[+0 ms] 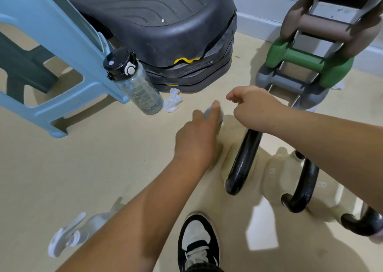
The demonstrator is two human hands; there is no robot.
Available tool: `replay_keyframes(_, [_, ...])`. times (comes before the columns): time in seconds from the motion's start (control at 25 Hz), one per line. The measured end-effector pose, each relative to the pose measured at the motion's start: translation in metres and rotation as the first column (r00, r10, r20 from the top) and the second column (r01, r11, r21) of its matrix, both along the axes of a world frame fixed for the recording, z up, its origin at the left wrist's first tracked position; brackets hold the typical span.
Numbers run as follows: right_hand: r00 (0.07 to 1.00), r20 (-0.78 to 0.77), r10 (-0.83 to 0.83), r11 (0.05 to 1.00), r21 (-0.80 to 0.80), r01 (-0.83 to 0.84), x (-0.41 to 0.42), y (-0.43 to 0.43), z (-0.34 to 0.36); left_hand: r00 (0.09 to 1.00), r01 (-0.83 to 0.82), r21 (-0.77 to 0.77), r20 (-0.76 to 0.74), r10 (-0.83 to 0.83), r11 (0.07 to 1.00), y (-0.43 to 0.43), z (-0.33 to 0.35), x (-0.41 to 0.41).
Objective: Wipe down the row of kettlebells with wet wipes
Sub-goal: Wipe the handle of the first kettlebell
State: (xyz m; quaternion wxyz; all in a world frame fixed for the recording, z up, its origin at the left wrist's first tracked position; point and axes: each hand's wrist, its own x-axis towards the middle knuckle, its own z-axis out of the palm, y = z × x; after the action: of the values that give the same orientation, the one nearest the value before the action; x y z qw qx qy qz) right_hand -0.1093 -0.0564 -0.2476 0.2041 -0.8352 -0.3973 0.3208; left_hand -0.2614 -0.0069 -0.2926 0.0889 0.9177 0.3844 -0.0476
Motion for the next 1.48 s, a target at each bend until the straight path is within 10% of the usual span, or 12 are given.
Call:
replay_keyframes(0.2, [0.998,-0.055,0.041,0.999,0.025,-0.039,-0.003,0.003,-0.004,0.960,-0.036,-0.108,0.274,0.064,0.993,-0.024,-0.003,-0.063])
replay_keyframes(0.56, [0.999,-0.042,-0.028,0.997,0.074,0.031,-0.006,0.007,-0.008,0.994,-0.036,-0.213,-0.105,0.014,0.976,0.038,0.009,0.051])
replay_keyframes(0.84, [0.998,-0.006,0.065,0.997,0.053,-0.064,-0.026,0.013,-0.006,0.882,-0.104,-0.398,0.386,0.269,0.912,-0.011,-0.003,-0.052])
replay_keyframes(1.0, [0.981,0.087,0.171,0.983,0.051,-0.176,-0.044,0.013,-0.007,0.581,-0.185,-0.658,0.526,0.621,0.730,-0.062,-0.021,-0.106])
replay_keyframes(1.12, [0.976,0.122,0.183,0.981,0.045,-0.189,-0.043,0.010,-0.008,0.600,-0.244,-0.745,0.386,0.700,0.620,-0.034,-0.015,-0.085])
replay_keyframes(1.28, [0.971,0.160,0.180,0.978,0.079,-0.194,-0.044,0.014,-0.009,0.655,-0.067,-0.991,0.043,0.754,0.115,0.018,0.016,-0.037])
replay_keyframes(1.32, [0.969,0.177,0.173,0.978,0.083,-0.190,-0.045,0.015,-0.008,0.665,-0.053,-0.990,0.065,0.744,0.134,0.017,0.014,-0.034])
replay_keyframes(1.48, [0.950,0.241,0.199,0.971,0.081,-0.224,-0.050,0.016,-0.008,0.665,-0.178,-0.652,0.472,0.578,0.737,-0.028,-0.019,-0.076])
